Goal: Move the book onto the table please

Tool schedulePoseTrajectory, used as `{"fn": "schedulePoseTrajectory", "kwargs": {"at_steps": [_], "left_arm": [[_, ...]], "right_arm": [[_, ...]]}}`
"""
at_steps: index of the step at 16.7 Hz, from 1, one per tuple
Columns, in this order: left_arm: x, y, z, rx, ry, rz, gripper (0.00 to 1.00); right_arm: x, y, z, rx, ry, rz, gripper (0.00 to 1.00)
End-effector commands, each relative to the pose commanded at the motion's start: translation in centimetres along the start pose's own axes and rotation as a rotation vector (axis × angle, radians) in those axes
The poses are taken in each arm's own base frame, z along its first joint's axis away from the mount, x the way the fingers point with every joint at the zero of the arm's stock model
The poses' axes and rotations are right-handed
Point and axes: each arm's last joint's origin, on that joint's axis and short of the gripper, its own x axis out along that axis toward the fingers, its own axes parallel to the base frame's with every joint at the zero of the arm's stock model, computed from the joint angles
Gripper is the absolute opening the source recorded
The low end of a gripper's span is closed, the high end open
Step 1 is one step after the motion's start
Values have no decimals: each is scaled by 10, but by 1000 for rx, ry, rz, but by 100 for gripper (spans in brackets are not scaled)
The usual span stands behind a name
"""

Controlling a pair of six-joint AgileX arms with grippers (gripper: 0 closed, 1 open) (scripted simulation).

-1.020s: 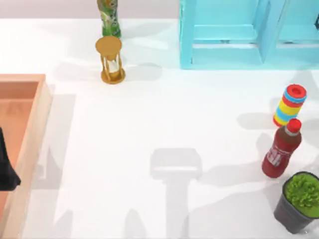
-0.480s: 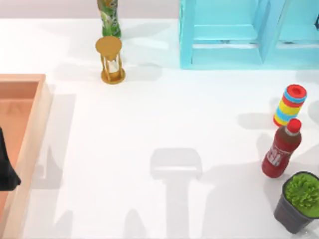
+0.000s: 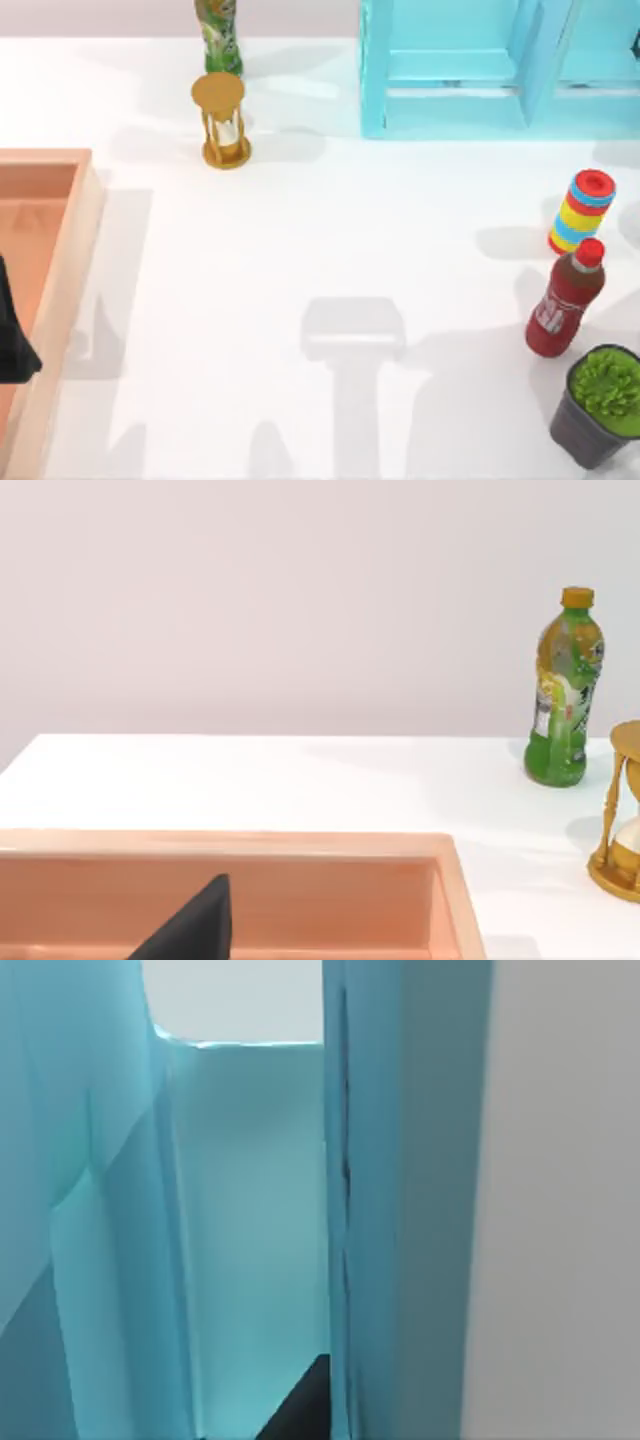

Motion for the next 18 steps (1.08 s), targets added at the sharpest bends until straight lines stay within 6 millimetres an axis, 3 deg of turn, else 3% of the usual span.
{"fn": "schedulePoseTrajectory", "kwargs": {"at_steps": [7, 18], "left_arm": [[0, 0, 0, 0, 0, 0, 100], [0, 0, 0, 0, 0, 0, 100]], "right_arm": [[0, 0, 0, 0, 0, 0, 2], [-2, -3, 4, 2, 1, -8, 0]]}}
